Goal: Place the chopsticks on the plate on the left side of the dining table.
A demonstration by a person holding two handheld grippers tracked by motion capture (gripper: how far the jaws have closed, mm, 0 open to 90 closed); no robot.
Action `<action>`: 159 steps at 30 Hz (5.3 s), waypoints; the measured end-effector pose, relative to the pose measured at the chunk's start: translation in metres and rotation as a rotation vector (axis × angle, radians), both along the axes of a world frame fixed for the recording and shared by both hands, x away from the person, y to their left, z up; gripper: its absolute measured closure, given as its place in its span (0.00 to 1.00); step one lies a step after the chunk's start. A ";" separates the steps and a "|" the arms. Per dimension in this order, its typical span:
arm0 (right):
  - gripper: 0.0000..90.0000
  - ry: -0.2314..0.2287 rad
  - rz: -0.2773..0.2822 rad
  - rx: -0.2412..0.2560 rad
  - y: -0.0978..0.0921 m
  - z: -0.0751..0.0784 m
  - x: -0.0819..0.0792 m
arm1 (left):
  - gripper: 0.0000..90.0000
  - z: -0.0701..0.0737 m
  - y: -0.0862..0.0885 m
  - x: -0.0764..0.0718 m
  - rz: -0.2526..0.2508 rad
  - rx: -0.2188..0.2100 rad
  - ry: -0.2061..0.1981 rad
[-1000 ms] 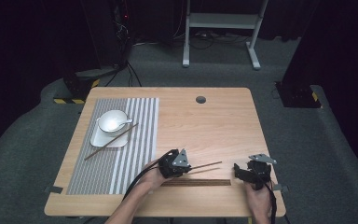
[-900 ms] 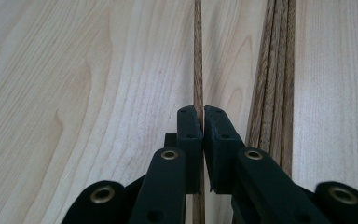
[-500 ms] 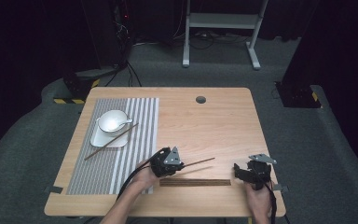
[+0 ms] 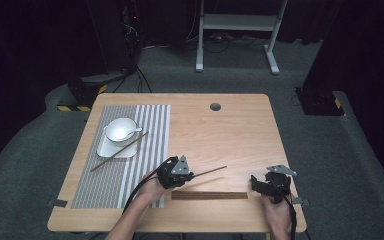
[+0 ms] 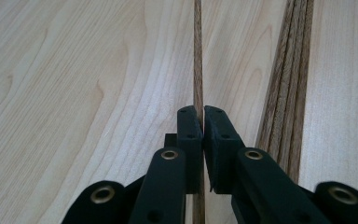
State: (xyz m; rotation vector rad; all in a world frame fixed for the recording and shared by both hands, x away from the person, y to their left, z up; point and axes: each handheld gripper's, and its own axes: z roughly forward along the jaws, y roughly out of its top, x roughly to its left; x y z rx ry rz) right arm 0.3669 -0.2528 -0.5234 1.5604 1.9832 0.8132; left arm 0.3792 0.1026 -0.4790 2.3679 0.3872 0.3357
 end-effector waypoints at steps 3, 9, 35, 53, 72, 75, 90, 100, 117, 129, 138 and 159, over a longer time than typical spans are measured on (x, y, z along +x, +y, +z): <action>0.16 -0.002 0.001 -0.001 0.000 0.000 0.000 | 0.95 0.002 0.002 0.000 0.002 -0.009 -0.001; 0.16 0.000 0.000 0.000 0.000 0.000 0.000 | 0.95 0.005 0.011 0.000 0.026 -0.007 -0.011; 0.16 0.000 0.000 0.000 0.000 0.000 0.000 | 0.95 0.015 0.064 -0.003 0.154 0.009 -0.053; 0.16 0.000 0.000 0.000 0.000 0.000 0.000 | 0.95 0.017 0.090 -0.003 0.226 0.018 -0.059; 0.16 -0.002 0.001 -0.001 0.000 0.000 0.000 | 0.95 0.018 0.124 -0.003 0.313 0.047 -0.067; 0.16 0.000 0.000 0.000 0.000 0.000 0.000 | 0.95 0.018 0.128 -0.002 0.327 0.051 -0.067; 0.16 -0.002 0.001 -0.001 0.000 0.000 0.000 | 0.95 0.016 0.150 0.003 0.383 0.086 -0.067; 0.16 -0.002 0.002 -0.001 0.000 0.000 0.000 | 0.95 0.015 0.161 0.006 0.414 0.115 -0.074; 0.16 -0.001 0.001 -0.001 0.000 0.000 0.000 | 0.95 0.013 0.180 0.011 0.474 0.139 -0.083; 0.16 0.000 0.000 0.000 0.000 0.000 0.000 | 0.95 0.010 0.187 0.024 0.513 0.190 -0.095; 0.16 -0.002 0.001 -0.001 0.000 0.000 0.000 | 0.94 0.004 0.188 0.033 0.533 0.205 -0.087; 0.16 -0.001 0.000 0.000 0.000 0.000 0.000 | 0.94 -0.007 0.191 0.045 0.553 0.213 -0.079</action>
